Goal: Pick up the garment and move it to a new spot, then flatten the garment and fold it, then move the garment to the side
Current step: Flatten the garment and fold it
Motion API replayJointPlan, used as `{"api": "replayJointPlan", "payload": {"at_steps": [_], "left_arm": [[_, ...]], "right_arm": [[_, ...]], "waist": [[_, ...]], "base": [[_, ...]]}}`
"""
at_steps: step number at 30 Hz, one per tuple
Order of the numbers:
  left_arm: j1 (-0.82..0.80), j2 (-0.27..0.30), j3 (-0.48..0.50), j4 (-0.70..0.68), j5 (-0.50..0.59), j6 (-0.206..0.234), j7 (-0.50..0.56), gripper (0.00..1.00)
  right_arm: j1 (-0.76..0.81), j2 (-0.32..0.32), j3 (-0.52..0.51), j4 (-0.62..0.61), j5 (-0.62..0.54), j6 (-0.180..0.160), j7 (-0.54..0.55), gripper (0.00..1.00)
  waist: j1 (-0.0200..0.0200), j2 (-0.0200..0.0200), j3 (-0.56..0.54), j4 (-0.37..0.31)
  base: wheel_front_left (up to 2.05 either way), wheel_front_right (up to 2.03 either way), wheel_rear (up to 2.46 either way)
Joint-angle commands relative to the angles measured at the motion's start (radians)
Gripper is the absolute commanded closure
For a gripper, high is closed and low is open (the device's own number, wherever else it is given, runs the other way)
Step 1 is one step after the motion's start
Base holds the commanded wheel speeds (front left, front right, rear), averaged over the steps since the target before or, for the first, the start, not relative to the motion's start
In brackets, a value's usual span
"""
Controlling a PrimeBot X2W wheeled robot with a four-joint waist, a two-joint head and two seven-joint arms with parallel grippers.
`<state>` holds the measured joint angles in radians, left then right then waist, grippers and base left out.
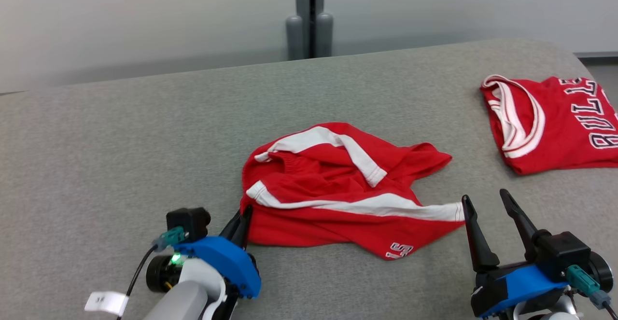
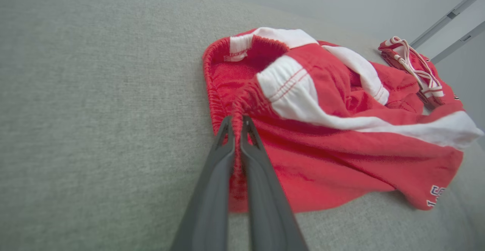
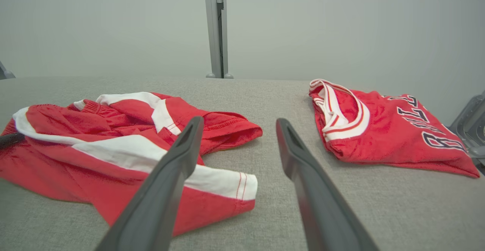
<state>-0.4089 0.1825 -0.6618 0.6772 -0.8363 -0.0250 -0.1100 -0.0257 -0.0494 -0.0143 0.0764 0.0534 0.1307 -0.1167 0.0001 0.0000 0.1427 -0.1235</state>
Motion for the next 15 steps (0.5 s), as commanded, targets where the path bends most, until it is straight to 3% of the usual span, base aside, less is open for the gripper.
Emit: {"api": "replayJointPlan", "payload": {"at_steps": [1,10,11,12,15], "left_arm": [[0.023,0.011,0.008,-0.018,-0.001,0.013,-0.020,1.00],[0.168,0.044,0.036,-0.131,-0.031,0.094,-0.047,1.00],[0.177,0.048,0.033,-0.140,-0.030,0.096,-0.045,0.20],[0.183,0.051,0.030,-0.150,-0.028,0.099,-0.045,0.00],[0.203,0.063,0.023,-0.184,-0.015,0.096,-0.063,0.00]], "right_arm": [[0.007,-0.002,-0.004,-0.005,-0.003,0.000,0.002,0.00],[0.019,-0.002,-0.003,-0.016,-0.011,0.000,0.019,0.00],[0.021,-0.002,0.000,-0.018,-0.011,0.000,0.022,0.00],[0.024,-0.002,0.000,-0.019,-0.011,0.000,0.025,0.00],[0.028,-0.002,0.000,-0.022,-0.011,0.000,0.028,0.00]], "waist": [[-0.0001,0.0000,-0.009,0.033],[-0.0001,0.0000,-0.035,0.113],[-0.0001,0.0000,-0.038,0.118],[-0.0001,0.0000,-0.042,0.125],[-0.0001,0.0000,-0.054,0.140]], "base": [[0.00,0.00,0.00],[0.00,0.00,0.00],[0.00,0.00,0.00],[0.00,0.00,0.00],[0.00,0.00,0.00]]}}
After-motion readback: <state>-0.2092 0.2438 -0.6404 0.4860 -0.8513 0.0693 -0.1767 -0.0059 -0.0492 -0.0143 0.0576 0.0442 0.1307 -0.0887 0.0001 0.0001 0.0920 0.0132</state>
